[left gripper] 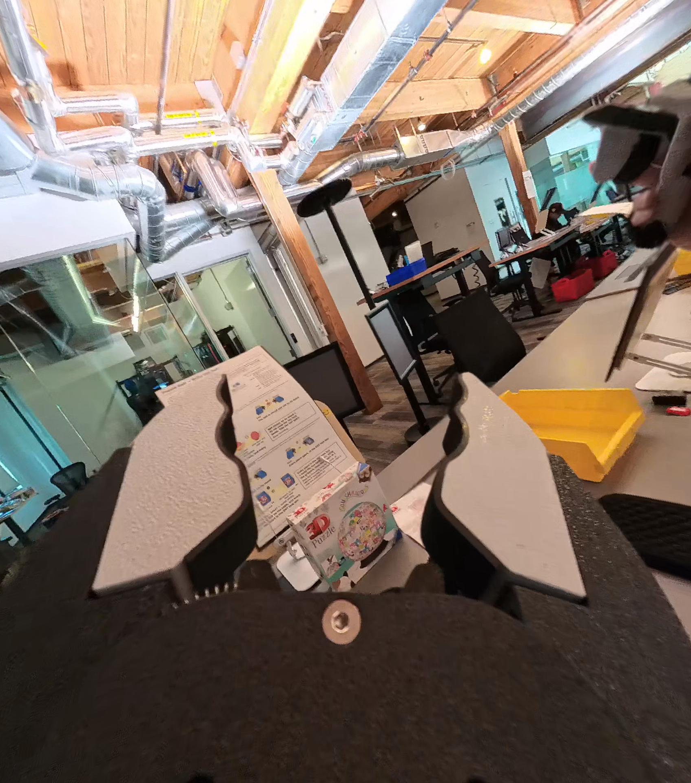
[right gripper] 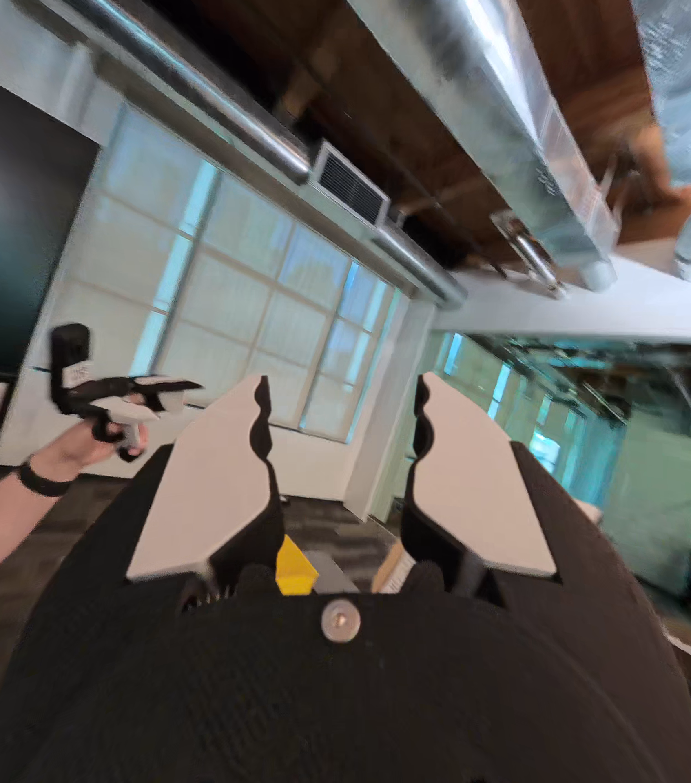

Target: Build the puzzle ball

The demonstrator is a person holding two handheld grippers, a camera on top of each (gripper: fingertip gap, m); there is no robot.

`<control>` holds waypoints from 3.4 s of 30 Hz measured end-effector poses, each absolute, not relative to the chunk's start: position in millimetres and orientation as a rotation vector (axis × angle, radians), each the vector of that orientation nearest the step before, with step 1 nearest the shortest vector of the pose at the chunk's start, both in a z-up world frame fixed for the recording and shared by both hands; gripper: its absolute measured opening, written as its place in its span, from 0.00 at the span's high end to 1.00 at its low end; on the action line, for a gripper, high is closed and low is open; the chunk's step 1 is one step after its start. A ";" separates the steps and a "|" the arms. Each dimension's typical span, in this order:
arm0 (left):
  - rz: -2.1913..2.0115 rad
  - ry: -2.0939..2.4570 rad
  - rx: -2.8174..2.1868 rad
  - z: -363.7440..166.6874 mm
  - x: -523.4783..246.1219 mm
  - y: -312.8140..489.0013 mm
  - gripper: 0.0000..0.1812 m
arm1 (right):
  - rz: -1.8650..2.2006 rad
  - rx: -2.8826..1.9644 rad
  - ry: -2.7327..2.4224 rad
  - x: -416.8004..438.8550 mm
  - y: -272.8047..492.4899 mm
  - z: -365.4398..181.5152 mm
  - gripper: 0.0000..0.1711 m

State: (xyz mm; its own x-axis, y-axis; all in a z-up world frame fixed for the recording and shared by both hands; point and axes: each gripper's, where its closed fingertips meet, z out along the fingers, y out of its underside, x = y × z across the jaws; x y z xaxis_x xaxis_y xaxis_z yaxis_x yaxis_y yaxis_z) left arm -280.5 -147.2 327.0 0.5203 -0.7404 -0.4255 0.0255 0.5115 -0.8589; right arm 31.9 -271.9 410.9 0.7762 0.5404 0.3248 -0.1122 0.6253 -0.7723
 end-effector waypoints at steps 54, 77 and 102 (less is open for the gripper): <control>-0.608 1.146 -1.888 -122.6 -133.7 -30.3 0.48 | 0.664 -1.941 -0.826 -5.3 70.4 -27.7 0.81; -0.567 1.108 -1.981 -138.5 -112.9 -11.8 0.53 | 0.593 -2.317 -1.170 -23.7 48.0 -112.6 0.95; -0.894 1.116 -1.989 -129.0 -81.6 -2.3 0.50 | 0.754 -2.476 -0.996 -10.4 28.9 -143.9 0.89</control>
